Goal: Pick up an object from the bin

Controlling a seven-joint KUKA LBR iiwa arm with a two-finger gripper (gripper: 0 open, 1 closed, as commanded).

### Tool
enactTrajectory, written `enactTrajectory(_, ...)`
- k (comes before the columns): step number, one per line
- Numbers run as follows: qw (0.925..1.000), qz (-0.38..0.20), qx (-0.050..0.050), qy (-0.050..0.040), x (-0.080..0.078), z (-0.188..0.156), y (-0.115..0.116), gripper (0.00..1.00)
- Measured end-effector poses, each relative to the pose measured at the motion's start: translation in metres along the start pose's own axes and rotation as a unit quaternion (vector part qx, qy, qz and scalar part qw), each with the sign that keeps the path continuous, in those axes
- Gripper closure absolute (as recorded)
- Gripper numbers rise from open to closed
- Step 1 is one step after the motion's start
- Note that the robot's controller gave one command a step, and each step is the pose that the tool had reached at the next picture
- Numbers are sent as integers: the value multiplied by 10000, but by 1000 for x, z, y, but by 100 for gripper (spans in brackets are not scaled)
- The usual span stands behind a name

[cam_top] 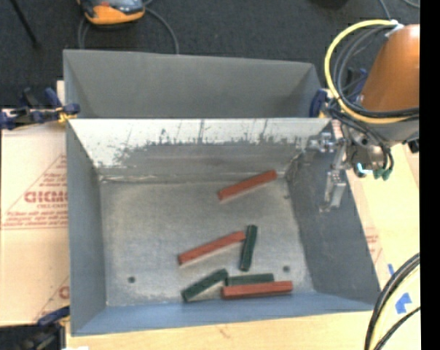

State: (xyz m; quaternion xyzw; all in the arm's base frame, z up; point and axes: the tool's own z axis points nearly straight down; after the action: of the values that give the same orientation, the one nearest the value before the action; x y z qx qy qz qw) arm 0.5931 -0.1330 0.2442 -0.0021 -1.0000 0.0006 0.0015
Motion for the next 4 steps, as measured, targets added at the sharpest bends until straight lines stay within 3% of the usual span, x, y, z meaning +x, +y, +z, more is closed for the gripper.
enactTrajectory(1,10000,-16,8,-41,-1,-5,1,0)
enactTrajectory(2,9999,-123,11,-66,-16,61,34,0)
enactTrajectory(3,9991,417,-12,-34,-50,84,66,0)
enactTrajectory(4,9940,-1090,5,-41,-59,110,64,0)
